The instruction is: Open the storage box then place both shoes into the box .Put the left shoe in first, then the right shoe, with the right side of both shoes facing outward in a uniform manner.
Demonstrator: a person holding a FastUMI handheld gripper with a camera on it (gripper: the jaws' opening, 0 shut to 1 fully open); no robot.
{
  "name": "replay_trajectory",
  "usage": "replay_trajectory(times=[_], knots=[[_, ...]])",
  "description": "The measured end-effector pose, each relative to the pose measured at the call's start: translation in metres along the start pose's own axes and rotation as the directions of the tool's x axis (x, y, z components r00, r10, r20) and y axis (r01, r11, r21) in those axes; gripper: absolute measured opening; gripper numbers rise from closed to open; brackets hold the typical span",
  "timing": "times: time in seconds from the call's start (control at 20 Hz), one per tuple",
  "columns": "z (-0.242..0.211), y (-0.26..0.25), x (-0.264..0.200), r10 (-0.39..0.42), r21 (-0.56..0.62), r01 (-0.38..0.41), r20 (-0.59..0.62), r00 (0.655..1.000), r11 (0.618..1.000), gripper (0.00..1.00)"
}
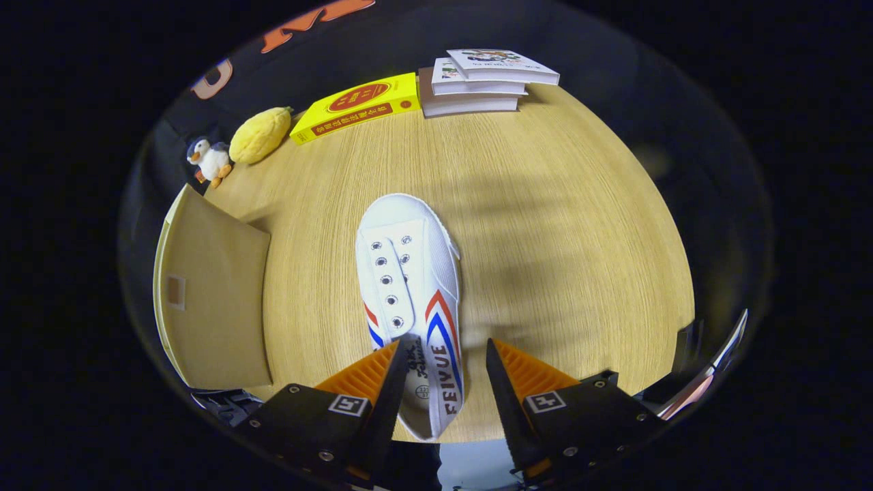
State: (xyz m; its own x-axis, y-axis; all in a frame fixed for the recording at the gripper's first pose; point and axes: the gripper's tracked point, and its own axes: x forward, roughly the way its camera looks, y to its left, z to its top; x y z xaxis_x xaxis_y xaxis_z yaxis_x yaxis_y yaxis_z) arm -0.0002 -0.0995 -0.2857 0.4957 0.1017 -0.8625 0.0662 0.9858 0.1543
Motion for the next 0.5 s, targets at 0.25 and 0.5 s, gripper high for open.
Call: replay_trajectory(times=[0.25, 0.5], knots=[[0.002, 0.006, 0.02, 0.034, -0.051, -0.036, -0.027, 0.999, 0.998, 0.48], [0.007, -0.003, 0.023, 0.06, -0.037, -0.059, 0.012, 0.998, 0.998, 0.04]])
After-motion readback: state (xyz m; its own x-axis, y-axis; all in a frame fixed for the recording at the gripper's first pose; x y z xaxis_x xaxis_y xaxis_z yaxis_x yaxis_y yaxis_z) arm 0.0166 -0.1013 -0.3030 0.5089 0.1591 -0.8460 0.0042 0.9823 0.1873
